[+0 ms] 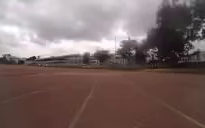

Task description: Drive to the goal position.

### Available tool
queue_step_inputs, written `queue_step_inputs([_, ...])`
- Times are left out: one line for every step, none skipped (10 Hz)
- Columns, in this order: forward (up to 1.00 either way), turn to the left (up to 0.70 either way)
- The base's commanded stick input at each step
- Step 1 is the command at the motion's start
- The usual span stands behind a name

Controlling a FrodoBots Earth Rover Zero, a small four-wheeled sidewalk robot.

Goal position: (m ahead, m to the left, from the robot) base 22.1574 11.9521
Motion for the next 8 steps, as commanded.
queue_step_inputs([0.70, 0.00])
queue_step_inputs([0.70, 0.00])
queue_step_inputs([0.70, 0.00])
queue_step_inputs([0.70, 0.00])
queue_step_inputs([0.70, 0.00])
queue_step_inputs([0.70, 0.00])
queue_step_inputs([0.70, 0.00])
queue_step_inputs([0.70, 0.00])
